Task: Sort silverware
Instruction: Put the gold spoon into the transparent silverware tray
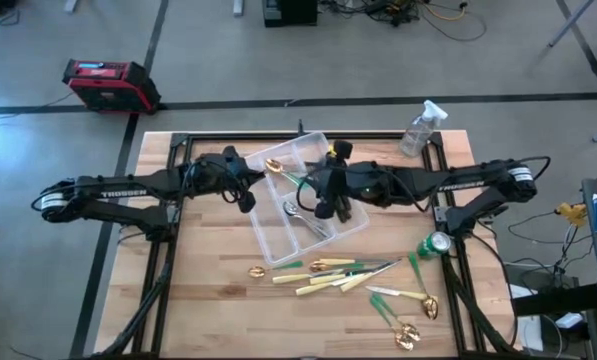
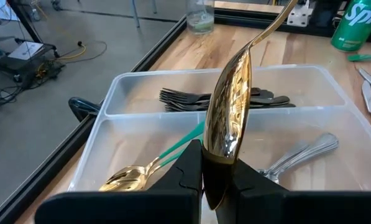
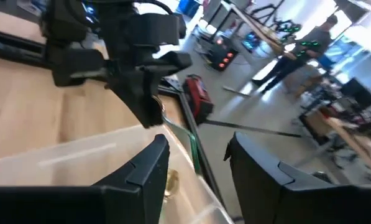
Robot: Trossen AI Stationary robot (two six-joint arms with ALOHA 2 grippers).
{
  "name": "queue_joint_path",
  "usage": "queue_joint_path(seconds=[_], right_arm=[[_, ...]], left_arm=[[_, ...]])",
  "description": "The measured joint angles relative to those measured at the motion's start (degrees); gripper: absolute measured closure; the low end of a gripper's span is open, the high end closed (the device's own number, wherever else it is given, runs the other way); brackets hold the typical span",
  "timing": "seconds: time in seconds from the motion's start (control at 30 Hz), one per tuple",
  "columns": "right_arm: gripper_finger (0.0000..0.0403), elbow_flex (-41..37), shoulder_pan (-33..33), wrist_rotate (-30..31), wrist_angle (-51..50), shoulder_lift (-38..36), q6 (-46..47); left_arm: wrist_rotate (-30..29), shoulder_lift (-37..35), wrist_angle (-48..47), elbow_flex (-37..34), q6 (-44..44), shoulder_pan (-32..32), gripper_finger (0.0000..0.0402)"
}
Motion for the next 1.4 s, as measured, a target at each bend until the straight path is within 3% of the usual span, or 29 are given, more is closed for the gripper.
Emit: queue_joint_path(seconds=[0.4,0.83,1.03,1.23,1.4], right_arm=[[0.0396,0.2,-1.2,-6.5,-1.0,0.0,-0.2],[0.0402,0.2,-1.7,-5.8,-3.3,0.0,10.3],[0.0403,0.2,-2.4,1.9,-3.7,0.1,21.8],[0.0403,-1.0,-4.6,2.8,-4.0,2.3,39.7],[0.0403,-4.6,-6.1,7.1,-3.0,6.8,52.0]], left_arm=[[0.1,0.1,0.1,-0.1,0.2,0.0,0.0401],[0.2,-0.2,3.4,-0.1,0.9,0.0,0.0353],[-0.1,-1.1,3.8,-0.1,2.5,0.0,0.0349],[-8.1,-3.4,3.5,-0.1,5.5,0.0,0.0348],[-14.4,-5.6,3.8,-0.1,6.7,0.0,0.0348]])
